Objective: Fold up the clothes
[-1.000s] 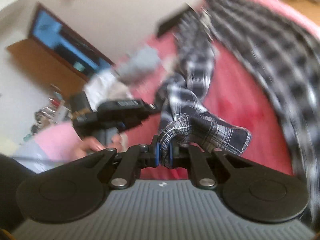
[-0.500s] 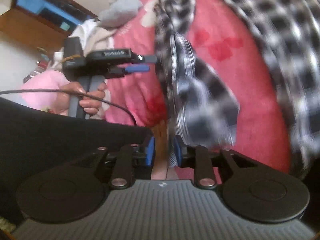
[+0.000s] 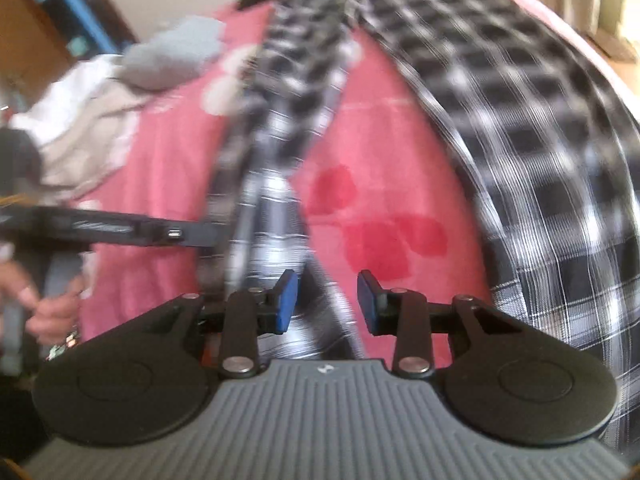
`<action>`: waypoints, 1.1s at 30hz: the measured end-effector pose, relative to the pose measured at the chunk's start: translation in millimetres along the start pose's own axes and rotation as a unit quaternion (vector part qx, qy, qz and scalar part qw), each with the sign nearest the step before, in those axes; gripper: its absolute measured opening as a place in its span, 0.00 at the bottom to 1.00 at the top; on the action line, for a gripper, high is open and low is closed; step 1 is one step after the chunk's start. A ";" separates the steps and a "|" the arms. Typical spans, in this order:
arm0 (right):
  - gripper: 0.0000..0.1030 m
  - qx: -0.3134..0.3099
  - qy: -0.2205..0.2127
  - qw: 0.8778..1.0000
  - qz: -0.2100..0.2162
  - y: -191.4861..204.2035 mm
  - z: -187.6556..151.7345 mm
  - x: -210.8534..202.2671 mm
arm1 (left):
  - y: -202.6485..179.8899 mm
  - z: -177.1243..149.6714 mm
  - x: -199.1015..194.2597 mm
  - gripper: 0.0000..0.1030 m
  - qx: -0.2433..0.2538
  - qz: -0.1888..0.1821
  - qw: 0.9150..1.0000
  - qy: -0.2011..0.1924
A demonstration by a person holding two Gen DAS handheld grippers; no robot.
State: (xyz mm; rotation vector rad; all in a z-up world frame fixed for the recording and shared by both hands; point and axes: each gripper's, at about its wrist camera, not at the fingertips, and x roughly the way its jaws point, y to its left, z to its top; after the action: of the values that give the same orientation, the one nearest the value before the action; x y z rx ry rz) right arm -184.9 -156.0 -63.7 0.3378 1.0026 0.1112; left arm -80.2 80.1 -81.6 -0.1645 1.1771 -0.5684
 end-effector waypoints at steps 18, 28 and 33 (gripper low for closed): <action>0.02 -0.014 0.077 0.988 0.137 44.1 -54.3 -22.5 | 33.1 -4.7 -35.0 0.03 -0.055 0.114 0.991 -0.040; 0.40 -0.080 0.073 0.992 0.062 22.3 -36.4 -44.7 | 34.4 -10.2 -27.8 0.03 -0.023 0.154 0.987 -0.030; 0.41 -0.039 -0.020 0.997 0.067 2.8 39.9 -15.9 | 38.5 -13.5 -24.1 0.04 -0.041 0.146 0.988 -0.032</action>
State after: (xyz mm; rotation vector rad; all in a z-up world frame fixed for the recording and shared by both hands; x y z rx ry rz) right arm -159.6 -166.4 -30.3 0.3345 0.9327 0.2624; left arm -85.9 127.1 -82.8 -0.0777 1.1366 -0.2562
